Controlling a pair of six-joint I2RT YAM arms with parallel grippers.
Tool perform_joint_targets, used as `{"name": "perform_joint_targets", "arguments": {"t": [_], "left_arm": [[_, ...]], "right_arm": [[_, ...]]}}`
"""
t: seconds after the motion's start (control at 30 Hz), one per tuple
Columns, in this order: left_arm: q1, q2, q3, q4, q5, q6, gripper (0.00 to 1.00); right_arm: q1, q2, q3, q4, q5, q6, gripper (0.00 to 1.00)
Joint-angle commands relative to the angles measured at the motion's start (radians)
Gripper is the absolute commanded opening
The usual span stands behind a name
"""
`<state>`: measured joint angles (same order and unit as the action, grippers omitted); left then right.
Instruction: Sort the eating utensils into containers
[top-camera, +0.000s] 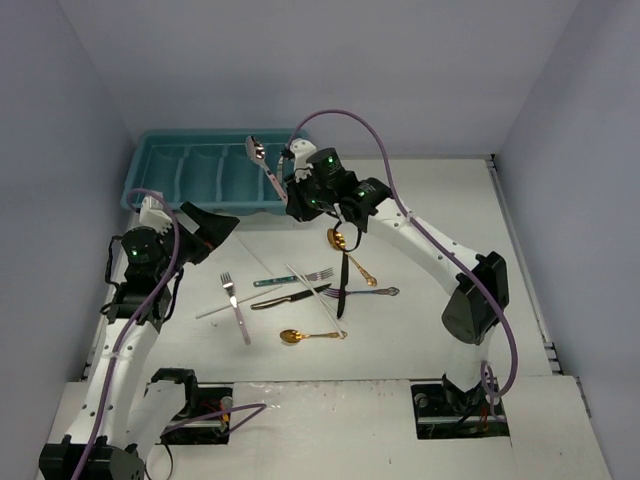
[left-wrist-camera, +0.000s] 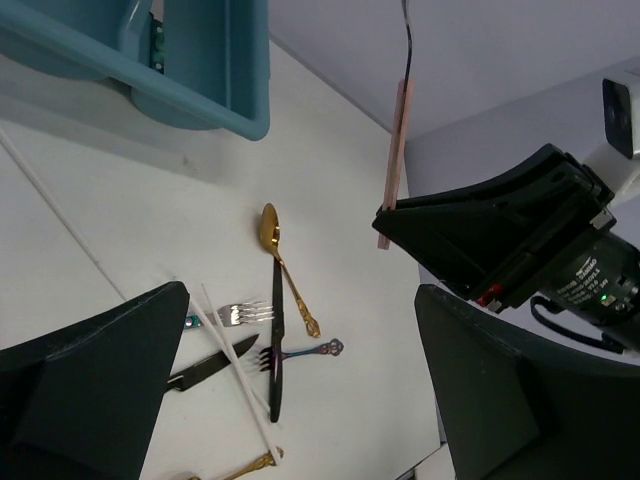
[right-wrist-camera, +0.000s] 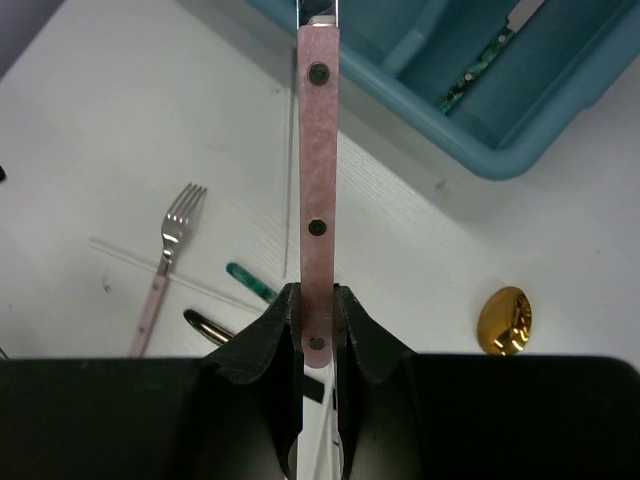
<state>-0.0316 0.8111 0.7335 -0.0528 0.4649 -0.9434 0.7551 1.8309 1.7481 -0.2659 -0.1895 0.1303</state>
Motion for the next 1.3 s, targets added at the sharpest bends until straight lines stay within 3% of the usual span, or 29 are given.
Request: {"name": "perform_joint_targets", "arguments": {"t": [0.0,0.37,0.43,0.7,0.8,1.0,1.07,1.2,1.27], "left_arm": [[-0.026,0.024,0.083,0.139,-0.051,-0.067,0.97],[-0.073,0.129,0.125,0.161,-0.109,-0.001,0.86],[-0.073,0.143,0.124,0.166,-0.114,0.002,0.71],[-0.071,0.205,0.137,0.24,-0.09,-0.037,0.32],[-0.073,0.232,0.155,0.262,-0.065,-0.053,0.3],[-0.073,0.272,0.175,0.295,-0.035,-0.071,0.4],[-0.073,0.279,0.172,0.295,-0.035,-0.07,0.32],[-0.071,0.286,0.173,0.296,-0.031,-0.065,0.07],[-0.073,0.292,0.184,0.295,-0.019,-0.046,0.01]], "right_arm": [[0.083,-0.025,0.017,0.172,0.066,0.128,0.0],[0.168,0.049,0.097,0.18,0.052,0.16,0.0],[0.173,0.048,0.102,0.18,0.053,0.16,0.0],[0.187,0.056,0.118,0.18,0.015,0.166,0.0],[0.185,0.064,0.123,0.18,-0.002,0.166,0.0],[0.187,0.073,0.136,0.18,-0.025,0.17,0.0],[0.187,0.074,0.136,0.181,-0.024,0.17,0.0],[0.186,0.078,0.14,0.181,-0.025,0.164,0.01],[0.183,0.084,0.148,0.179,-0.033,0.152,0.1]]}}
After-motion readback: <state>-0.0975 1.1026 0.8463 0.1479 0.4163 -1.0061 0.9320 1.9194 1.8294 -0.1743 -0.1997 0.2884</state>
